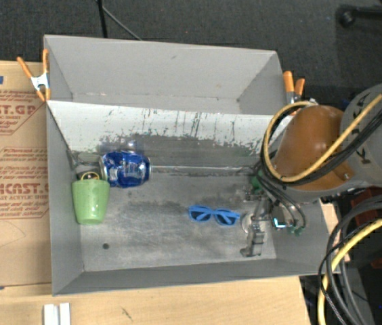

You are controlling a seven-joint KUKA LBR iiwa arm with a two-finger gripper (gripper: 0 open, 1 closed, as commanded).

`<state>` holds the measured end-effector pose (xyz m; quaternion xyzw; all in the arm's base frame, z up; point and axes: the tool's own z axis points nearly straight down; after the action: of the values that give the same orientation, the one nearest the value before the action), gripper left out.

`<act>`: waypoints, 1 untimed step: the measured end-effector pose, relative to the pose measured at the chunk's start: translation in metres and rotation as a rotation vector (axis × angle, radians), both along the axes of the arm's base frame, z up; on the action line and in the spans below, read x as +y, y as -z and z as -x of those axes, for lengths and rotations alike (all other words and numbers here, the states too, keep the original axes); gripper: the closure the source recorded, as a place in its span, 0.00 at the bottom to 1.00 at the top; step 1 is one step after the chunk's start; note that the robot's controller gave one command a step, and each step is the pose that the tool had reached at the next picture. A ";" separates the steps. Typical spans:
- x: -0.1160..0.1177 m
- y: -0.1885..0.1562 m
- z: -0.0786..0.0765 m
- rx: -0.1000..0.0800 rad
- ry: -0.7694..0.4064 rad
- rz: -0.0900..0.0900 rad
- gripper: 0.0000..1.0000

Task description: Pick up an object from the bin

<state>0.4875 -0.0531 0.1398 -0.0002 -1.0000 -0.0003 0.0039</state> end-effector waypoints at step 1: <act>0.017 0.074 -0.069 -0.009 0.057 -0.001 0.00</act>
Offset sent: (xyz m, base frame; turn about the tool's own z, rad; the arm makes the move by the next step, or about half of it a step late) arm 0.0678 0.0148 -0.0698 0.0592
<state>0.5569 -0.0357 0.0654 -0.0286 -0.9996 -0.0010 -0.0007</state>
